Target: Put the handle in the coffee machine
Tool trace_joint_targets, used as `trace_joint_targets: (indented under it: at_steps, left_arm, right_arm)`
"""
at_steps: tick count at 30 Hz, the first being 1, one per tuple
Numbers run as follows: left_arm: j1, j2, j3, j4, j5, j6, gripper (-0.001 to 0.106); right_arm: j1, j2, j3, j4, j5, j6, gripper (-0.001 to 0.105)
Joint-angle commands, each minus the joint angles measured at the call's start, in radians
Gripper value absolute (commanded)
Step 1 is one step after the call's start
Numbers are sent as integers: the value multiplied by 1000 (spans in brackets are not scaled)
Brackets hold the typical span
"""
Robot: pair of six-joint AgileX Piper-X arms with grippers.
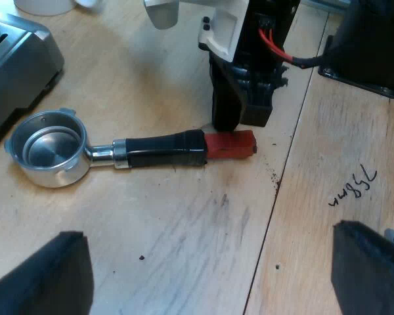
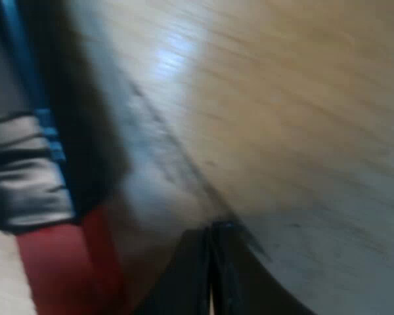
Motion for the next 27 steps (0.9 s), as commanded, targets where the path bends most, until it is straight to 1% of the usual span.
trace_joint_targets:
  at_steps: [1,5,7,13,15,16,23,25,27]
  left_arm:
    - [-4,0,-3,-4,-13,-1,75]
    - [-4,0,-3,-4,-13,-1,75]
    - [-4,0,-3,-4,-13,-1,75]
    - [-4,0,-3,-4,-13,-1,75]
    - [-4,0,-3,-4,-13,-1,75]
    - [-4,0,-3,-4,-13,-1,75]
    - [-4,0,-3,-4,-13,-1,75]
    - [-4,0,-7,-1,-13,-1,75]
    - [-4,0,-20,4,-13,-1,75]
  right_arm:
    - [16,5,-2,-12,-6,40,0]
    - [48,5,-2,-19,-22,79,0]
    - [65,7,-2,-19,-22,84,0]
    - [147,68,-2,-58,-24,167,0]
    - [164,89,-6,-98,-27,206,0]
    - [165,92,-8,-104,-31,211,0]
    - [205,171,-79,-171,-61,258,0]
    - [219,194,-94,-201,-67,265,0]
    - [232,229,-117,-226,-68,285,0]
